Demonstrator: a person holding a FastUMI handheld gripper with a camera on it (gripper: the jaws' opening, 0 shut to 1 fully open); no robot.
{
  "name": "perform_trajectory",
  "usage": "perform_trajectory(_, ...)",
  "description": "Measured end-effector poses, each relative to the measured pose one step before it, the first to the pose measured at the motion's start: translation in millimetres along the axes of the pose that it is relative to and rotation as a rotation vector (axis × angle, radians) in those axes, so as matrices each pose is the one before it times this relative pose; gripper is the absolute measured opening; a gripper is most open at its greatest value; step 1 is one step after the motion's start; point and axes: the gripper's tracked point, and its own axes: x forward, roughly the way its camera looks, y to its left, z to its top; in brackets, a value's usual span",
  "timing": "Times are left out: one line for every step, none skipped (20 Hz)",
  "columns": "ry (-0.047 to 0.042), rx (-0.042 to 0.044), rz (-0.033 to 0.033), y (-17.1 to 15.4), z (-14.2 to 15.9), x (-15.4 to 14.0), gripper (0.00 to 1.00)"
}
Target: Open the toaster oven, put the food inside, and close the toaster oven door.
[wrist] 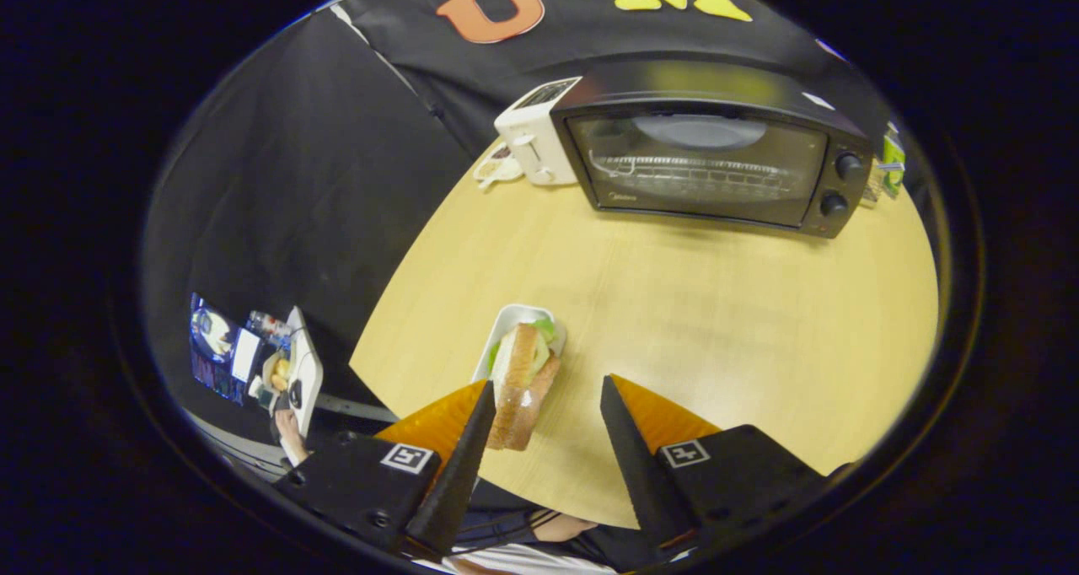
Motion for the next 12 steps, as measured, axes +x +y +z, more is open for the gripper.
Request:
perform_trajectory(0.02155,0.00137,0.01921,4.39,-2.31,4.73,0.83)
perform_trajectory(0.01123,0.00489,0.01175,3.81,-0.40,3.40,0.83)
perform_trajectory(0.00370,0.00423,0.00718,2.39,1.84,2.35,0.82)
perform_trajectory(-0.00082,0.00361,0.00779,2.96,0.91,1.77,0.82)
perform_trajectory(0.00133,0.00725,0.00833,2.83,1.74,2.51,0.81)
perform_trajectory(0.01025,0.00696,0.01007,1.92,-0.95,2.12,0.79)
perform_trajectory(0.01248,0.00817,0.00014,-0.81,-0.06,0.76,0.77)
perform_trajectory(0.00766,0.00560,-0.00354,-1.29,-0.38,4.23,0.75)
perform_trajectory(0.00162,0.00625,-0.00304,-1.92,-0.43,0.91,0.73)
perform_trajectory(-0.00311,0.00747,0.00255,0.34,0.76,-1.00,0.71)
perform_trajectory(-0.00209,0.00678,0.00482,-1.48,0.18,-1.07,0.71)
perform_trajectory(-0.00153,0.00315,-0.00150,-2.58,-0.62,-0.93,0.70)
